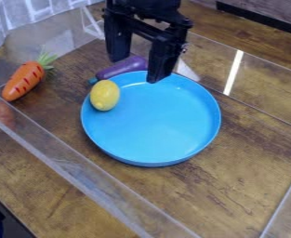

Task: Remove the purple eggplant from the blue tray and put it on the table

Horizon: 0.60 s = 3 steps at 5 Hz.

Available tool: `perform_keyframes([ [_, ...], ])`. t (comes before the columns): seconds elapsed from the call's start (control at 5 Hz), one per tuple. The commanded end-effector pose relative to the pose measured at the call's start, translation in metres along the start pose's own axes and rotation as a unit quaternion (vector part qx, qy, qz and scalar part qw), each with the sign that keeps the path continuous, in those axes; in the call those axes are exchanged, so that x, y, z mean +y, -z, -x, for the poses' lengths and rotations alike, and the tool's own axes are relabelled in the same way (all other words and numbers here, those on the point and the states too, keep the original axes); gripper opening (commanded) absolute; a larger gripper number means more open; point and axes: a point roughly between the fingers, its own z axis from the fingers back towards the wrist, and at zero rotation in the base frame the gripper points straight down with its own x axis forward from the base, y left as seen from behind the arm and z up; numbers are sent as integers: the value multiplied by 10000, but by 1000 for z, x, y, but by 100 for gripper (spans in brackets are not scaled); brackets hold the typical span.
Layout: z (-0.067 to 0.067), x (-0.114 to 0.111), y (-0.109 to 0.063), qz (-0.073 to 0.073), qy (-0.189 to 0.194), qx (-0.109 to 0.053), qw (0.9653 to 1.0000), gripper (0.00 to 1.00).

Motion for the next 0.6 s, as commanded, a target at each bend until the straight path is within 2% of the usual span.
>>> perform_keyframes([
  [0.0, -7, 0, -11, -29, 107, -265, 9996, 100],
  [0.4, -15, 6, 0, -44, 171, -223, 9996, 100],
])
